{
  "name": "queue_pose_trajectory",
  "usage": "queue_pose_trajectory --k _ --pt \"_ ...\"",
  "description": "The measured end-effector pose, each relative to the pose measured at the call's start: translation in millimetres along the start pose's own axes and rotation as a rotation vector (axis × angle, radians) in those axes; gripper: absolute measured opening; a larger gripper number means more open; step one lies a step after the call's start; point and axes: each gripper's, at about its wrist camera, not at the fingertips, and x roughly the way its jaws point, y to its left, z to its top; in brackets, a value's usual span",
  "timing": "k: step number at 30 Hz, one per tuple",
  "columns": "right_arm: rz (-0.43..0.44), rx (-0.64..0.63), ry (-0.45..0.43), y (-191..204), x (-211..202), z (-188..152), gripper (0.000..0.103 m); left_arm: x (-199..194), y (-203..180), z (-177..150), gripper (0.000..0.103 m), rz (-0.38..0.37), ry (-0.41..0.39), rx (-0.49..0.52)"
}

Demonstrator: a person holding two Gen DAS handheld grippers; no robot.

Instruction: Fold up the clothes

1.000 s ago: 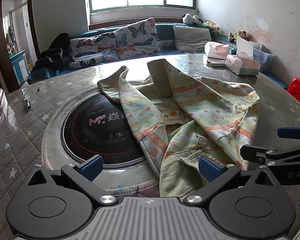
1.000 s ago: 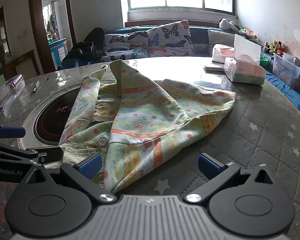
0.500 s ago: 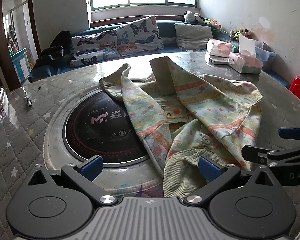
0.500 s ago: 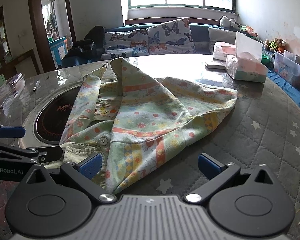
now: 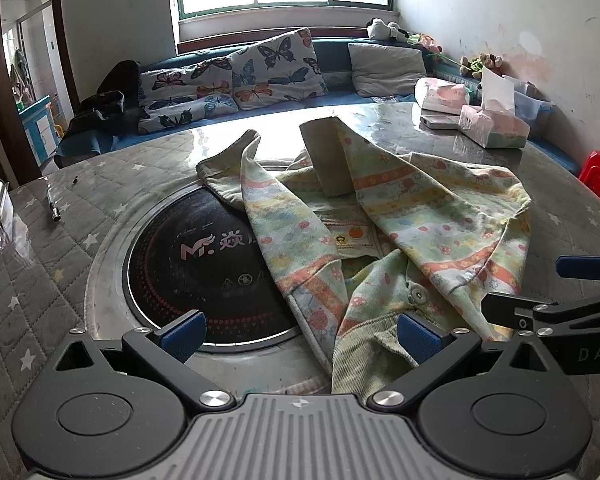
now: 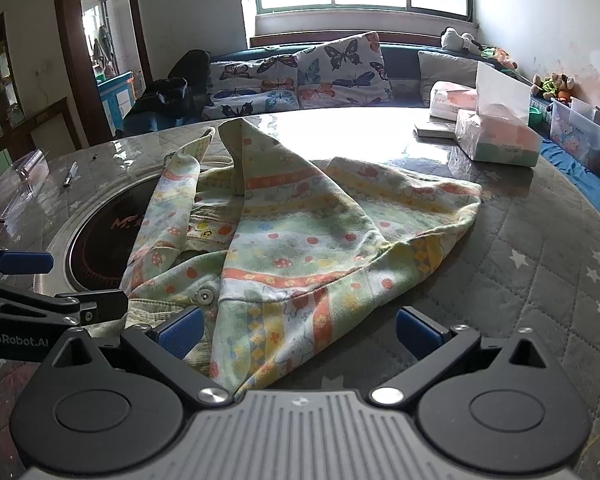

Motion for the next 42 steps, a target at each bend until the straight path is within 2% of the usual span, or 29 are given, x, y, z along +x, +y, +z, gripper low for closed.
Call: queue_pose_trajectory --k 13,23,27,33,37,38,39,40,42 --pt "0.000 -0.070 -0.013 1.6 20.7 35.7 0.103 22.6 13.9 24.6 0.103 0.028 0.012 -0.011" --pt "0.036 -0.163 -0.053 12.1 59.0 91.2 0.093 53.5 41.0 64.1 0.103 0.067 -0.002 -0.059" --pt "0.068 -0.202 -0.067 22.0 80.9 115.0 0.084 70.1 48.4 81.6 0.102 0.074 -0.011 -0.067" --pt "0.103 -0.259 -0.074 38.6 115.4 145.4 0.075 93.0 53.1 106.0 0.095 0.073 -0.023 -0.056" --pt "0.115 -0.265 -0.046 39.3 140.6 156.8 0.070 111.2 56.5 118.4 0.094 0.069 -0.026 -0.052" --pt "0.134 -0.257 -0.030 37.2 145.9 157.4 0.065 115.2 56.4 120.5 0.094 0.064 -0.029 -0.041" --pt "0.152 -0.249 -0.013 35.0 151.2 158.0 0.056 119.4 55.5 122.1 0.093 0.066 -0.031 -0.027" --pt "0.166 -0.236 0.003 33.1 156.1 158.5 0.052 123.5 55.2 123.0 0.091 0.072 -0.029 -0.018" --pt "0.192 -0.204 0.021 27.7 162.1 158.4 0.036 134.6 56.6 125.3 0.082 0.070 -0.014 -0.014"
